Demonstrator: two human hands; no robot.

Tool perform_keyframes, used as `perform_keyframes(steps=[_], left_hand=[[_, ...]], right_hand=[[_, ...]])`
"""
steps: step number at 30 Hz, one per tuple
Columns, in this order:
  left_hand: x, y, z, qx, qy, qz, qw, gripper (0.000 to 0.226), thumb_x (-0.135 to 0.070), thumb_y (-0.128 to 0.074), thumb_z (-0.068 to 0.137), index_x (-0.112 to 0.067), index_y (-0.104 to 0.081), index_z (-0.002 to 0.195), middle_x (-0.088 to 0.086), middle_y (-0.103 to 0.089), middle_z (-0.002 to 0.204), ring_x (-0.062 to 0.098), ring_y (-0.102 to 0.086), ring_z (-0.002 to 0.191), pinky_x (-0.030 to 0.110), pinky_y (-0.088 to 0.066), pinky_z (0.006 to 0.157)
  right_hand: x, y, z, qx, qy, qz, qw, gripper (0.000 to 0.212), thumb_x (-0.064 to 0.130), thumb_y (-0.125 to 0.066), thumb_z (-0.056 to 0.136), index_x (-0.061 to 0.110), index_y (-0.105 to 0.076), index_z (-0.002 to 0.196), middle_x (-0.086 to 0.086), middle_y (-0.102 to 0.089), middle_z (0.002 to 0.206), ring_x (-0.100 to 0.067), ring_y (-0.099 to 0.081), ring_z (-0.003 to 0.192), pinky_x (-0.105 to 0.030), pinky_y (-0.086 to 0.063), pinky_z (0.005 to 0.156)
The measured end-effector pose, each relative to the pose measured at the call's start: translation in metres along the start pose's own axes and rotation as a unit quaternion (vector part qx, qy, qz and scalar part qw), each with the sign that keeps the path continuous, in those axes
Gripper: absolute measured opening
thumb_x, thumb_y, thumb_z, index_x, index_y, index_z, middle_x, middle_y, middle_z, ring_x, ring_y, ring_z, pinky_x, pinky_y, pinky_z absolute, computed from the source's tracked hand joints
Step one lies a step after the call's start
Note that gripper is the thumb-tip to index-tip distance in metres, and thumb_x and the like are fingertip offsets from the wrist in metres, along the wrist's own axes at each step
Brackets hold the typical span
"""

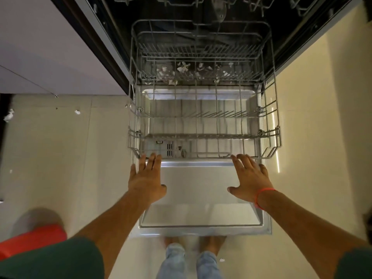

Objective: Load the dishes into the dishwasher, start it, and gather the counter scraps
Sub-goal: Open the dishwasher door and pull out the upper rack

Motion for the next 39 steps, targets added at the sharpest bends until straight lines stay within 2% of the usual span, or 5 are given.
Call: perform_keyframes(steps=[18,21,31,36,39], left_hand=[[-0.004,-0.111,-0.103,0.125,0.033,0.002,0.992,0.095,-0.044,-0.052,0.096,-0.016,0.013,0.16,0.004,0.014,0.168,0.028,0.016,0.154,0.053,0.002,0.125],[-0.004,-0.117,-0.11,0.116,0.031,0.016,0.993,0.094,-0.043,-0.049,0.098,-0.016,0.017,0.159,0.005,0.019,0.168,0.029,0.019,0.154,0.053,0.002,0.125],[-0.003,-0.112,-0.102,0.139,0.023,-0.008,0.99,0.094,-0.044,-0.053,0.097,-0.017,0.011,0.16,0.007,0.017,0.168,0.032,0.016,0.154,0.055,0.0,0.124],[-0.003,-0.101,-0.104,0.149,0.023,-0.036,0.988,0.09,-0.042,-0.055,0.096,-0.021,0.004,0.161,0.004,0.008,0.169,0.029,0.008,0.156,0.053,-0.003,0.125],[-0.004,-0.094,-0.109,0.144,0.045,-0.118,0.981,0.08,-0.038,-0.055,0.092,-0.022,-0.017,0.16,0.006,-0.014,0.168,0.03,-0.012,0.154,0.054,-0.019,0.123]], right_hand=[[0.008,-0.108,-0.103,0.133,-0.042,0.033,0.99,0.102,0.051,-0.064,0.085,0.024,-0.002,0.161,0.0,-0.004,0.167,-0.024,0.001,0.155,-0.057,-0.012,0.122],[0.01,-0.111,-0.11,0.137,-0.041,0.027,0.989,0.101,0.05,-0.061,0.088,0.024,0.005,0.16,0.0,0.006,0.168,-0.024,0.007,0.155,-0.055,-0.007,0.123],[0.008,-0.109,-0.094,0.18,-0.043,0.025,0.982,0.107,0.05,-0.069,0.082,0.025,-0.002,0.161,-0.002,-0.002,0.169,-0.025,0.0,0.155,-0.057,-0.008,0.122],[0.013,-0.1,-0.105,0.15,-0.049,0.078,0.984,0.104,0.048,-0.07,0.084,0.024,-0.004,0.161,-0.002,-0.006,0.169,-0.023,-0.006,0.155,-0.055,-0.009,0.122],[0.022,-0.091,-0.12,0.1,-0.073,0.173,0.977,0.1,0.046,-0.069,0.087,0.024,-0.005,0.161,-0.002,-0.01,0.168,-0.023,-0.011,0.154,-0.051,-0.013,0.123]])
Point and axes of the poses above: each hand's wrist, its own z-axis towards the middle knuckle, its own y-axis out of the back of the hand, x = y × z, the point moved 6 cm from there along z, towards the middle knuckle
